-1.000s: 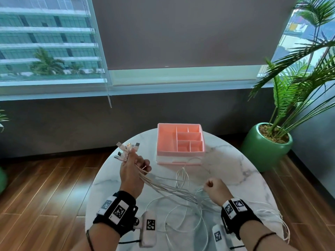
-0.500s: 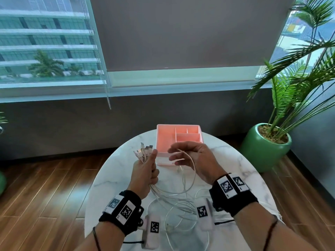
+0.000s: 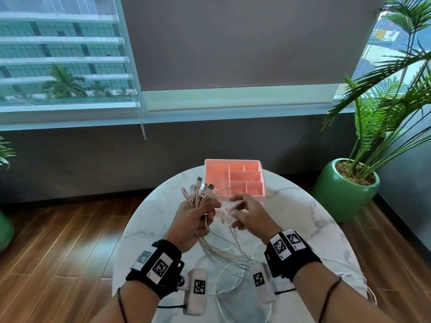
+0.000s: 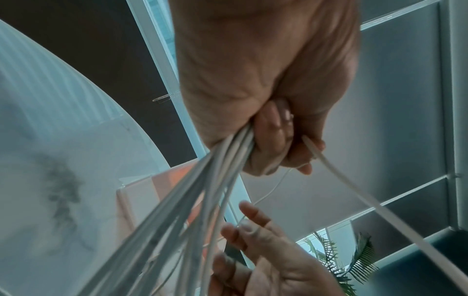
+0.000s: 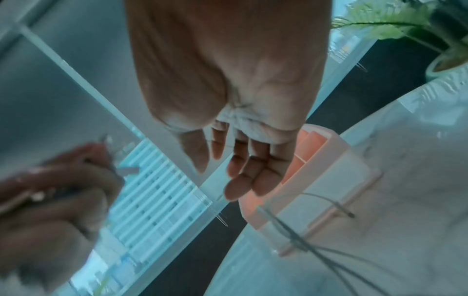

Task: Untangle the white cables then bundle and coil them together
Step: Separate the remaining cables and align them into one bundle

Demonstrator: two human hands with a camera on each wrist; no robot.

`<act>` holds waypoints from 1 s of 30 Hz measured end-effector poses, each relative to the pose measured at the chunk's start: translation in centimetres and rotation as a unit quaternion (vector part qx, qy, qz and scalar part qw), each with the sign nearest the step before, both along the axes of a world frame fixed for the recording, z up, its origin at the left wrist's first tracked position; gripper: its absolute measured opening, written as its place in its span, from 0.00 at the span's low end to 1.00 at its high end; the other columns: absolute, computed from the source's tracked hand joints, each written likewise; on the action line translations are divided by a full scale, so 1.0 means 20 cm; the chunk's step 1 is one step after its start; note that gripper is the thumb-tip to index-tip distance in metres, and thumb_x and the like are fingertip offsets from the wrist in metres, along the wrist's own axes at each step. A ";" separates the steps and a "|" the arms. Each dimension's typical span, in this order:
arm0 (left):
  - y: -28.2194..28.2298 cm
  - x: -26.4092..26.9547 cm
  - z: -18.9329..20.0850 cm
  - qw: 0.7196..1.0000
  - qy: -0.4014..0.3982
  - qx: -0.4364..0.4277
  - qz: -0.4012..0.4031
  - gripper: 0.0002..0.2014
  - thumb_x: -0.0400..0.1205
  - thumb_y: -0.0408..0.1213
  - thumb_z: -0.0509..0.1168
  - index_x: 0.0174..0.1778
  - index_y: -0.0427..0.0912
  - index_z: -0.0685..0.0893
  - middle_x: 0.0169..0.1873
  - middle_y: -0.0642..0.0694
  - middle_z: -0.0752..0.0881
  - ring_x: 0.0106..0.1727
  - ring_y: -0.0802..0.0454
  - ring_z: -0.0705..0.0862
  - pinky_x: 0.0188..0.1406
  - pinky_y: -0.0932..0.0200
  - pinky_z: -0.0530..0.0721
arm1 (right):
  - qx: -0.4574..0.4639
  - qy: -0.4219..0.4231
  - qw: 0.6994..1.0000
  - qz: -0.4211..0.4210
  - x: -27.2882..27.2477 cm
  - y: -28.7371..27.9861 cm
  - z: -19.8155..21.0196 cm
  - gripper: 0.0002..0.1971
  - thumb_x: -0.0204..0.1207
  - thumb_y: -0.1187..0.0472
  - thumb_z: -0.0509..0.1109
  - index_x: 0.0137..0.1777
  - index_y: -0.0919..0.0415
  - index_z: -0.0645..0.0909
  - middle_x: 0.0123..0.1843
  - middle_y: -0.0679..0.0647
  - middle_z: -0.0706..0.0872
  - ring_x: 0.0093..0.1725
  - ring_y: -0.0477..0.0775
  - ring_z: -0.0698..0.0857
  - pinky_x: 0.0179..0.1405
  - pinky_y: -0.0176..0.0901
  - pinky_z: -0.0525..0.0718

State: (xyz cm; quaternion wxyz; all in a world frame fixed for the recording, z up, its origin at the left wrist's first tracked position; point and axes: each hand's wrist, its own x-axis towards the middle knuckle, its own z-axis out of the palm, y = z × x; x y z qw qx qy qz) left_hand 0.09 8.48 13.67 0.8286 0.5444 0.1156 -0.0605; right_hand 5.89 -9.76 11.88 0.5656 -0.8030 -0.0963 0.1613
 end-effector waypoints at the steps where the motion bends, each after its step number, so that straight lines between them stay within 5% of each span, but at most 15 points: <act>1: 0.00 0.00 0.01 1.000 -0.010 -0.007 -0.003 0.09 0.84 0.36 0.69 0.47 0.31 0.86 0.24 0.47 0.74 0.19 0.58 0.68 0.12 0.69 0.59 | -0.036 -0.022 0.999 0.012 0.02 0.00 -0.03 0.15 0.80 0.65 0.70 0.64 0.55 0.74 0.51 0.61 0.83 0.37 0.56 0.87 0.39 0.46 0.87; 7: 0.05 0.00 0.06 0.992 -0.065 -0.106 -0.030 0.09 0.79 0.38 0.70 0.39 0.35 0.88 0.22 0.50 0.66 0.19 0.59 0.61 0.15 0.66 0.53 | -0.126 -0.043 0.976 -0.174 0.11 -0.01 -0.09 0.17 0.78 0.50 0.74 0.55 0.58 0.72 0.41 0.46 0.79 0.40 0.50 0.80 0.38 0.44 0.74; 11: 0.09 0.00 0.05 0.985 -0.099 -0.135 -0.036 0.16 0.71 0.46 0.82 0.40 0.36 0.89 0.22 0.50 0.67 0.19 0.60 0.63 0.16 0.65 0.55 | -0.142 -0.019 0.984 -0.106 0.11 -0.04 -0.17 0.07 0.79 0.56 0.72 0.44 0.59 0.82 0.36 0.50 0.85 0.35 0.53 0.84 0.38 0.47 0.84; 15: 0.10 0.01 0.02 0.988 -0.096 -0.121 0.006 0.11 0.77 0.41 0.75 0.41 0.35 0.87 0.22 0.50 0.66 0.19 0.60 0.62 0.13 0.67 0.58 | -0.132 0.065 0.988 -0.053 0.09 -0.12 -0.23 0.05 0.74 0.66 0.78 0.41 0.67 0.86 0.36 0.63 0.91 0.34 0.56 0.89 0.46 0.57 0.92; 19: 0.09 0.01 -0.03 0.995 -0.064 -0.066 0.047 0.10 0.82 0.39 0.67 0.45 0.34 0.84 0.24 0.49 0.65 0.20 0.60 0.62 0.14 0.68 0.55 | 0.015 0.089 0.996 0.002 0.09 -0.11 -0.05 0.05 0.71 0.74 0.78 0.45 0.74 0.86 0.39 0.70 0.90 0.39 0.65 0.91 0.52 0.62 0.91; 23: 0.06 0.02 -0.10 0.997 -0.030 -0.030 0.070 0.09 0.87 0.37 0.64 0.47 0.35 0.83 0.26 0.49 0.64 0.21 0.59 0.61 0.17 0.67 0.52 | 0.219 0.066 0.973 0.014 0.09 -0.01 0.27 0.06 0.74 0.74 0.74 0.49 0.72 0.82 0.39 0.69 0.88 0.34 0.65 0.89 0.34 0.49 0.89; 26: 0.06 0.03 -0.13 0.997 -0.012 -0.023 0.073 0.08 0.87 0.37 0.64 0.49 0.35 0.83 0.27 0.49 0.63 0.22 0.58 0.61 0.17 0.67 0.52 | 0.338 0.036 0.940 0.016 0.09 0.02 0.46 0.02 0.78 0.70 0.70 0.45 0.69 0.80 0.38 0.67 0.87 0.32 0.63 0.87 0.31 0.46 0.87; 30: 0.07 0.03 -0.12 0.997 -0.012 -0.023 0.079 0.08 0.86 0.38 0.66 0.48 0.35 0.83 0.27 0.49 0.64 0.22 0.58 0.61 0.17 0.67 0.53 | 0.337 -0.015 0.941 0.006 0.10 0.00 0.55 0.11 0.79 0.57 0.69 0.40 0.66 0.81 0.31 0.63 0.83 0.26 0.58 0.81 0.25 0.45 0.81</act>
